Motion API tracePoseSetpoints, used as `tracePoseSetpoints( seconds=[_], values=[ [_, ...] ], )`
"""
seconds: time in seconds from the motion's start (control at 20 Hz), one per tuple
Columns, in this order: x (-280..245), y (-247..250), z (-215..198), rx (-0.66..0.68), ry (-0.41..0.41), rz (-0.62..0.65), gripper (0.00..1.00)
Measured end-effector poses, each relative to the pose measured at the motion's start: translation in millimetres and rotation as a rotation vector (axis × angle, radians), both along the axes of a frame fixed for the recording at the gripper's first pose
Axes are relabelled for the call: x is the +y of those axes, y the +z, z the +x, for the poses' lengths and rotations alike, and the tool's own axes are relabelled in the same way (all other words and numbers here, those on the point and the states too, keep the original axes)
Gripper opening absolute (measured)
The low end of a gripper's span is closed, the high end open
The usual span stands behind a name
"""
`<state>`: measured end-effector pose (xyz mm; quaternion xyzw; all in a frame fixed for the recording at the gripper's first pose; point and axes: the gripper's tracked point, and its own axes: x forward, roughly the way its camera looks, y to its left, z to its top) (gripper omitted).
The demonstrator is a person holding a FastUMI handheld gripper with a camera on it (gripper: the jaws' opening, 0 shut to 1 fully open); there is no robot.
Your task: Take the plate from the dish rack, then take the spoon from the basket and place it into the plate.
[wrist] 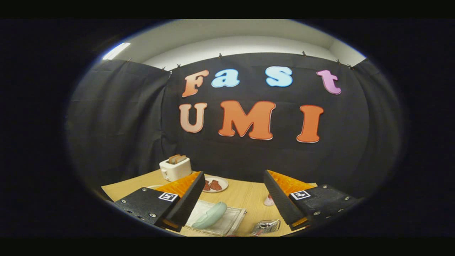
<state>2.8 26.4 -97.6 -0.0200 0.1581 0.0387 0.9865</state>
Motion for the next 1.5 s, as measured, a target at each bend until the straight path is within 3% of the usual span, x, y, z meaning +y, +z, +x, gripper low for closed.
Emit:
tracePoseSetpoints(
  seconds=[0.5, 0.95, 1.15, 1.3, 1.5],
  values=[
    [25.1, -124.3, -11.6, 0.442, 0.052, 0.007, 0.97],
    [35.6, -195.7, -18.9, 0.764, 0.006, -0.008, 0.86],
    [43.9, -220.3, -30.9, 0.928, -0.028, 0.006, 0.69],
    [53.2, -228.5, -37.0, 1.022, -0.067, 0.033, 0.44],
    [48.0, -230.7, -40.4, 1.081, -0.158, -0.025, 0.36]
  ],
)
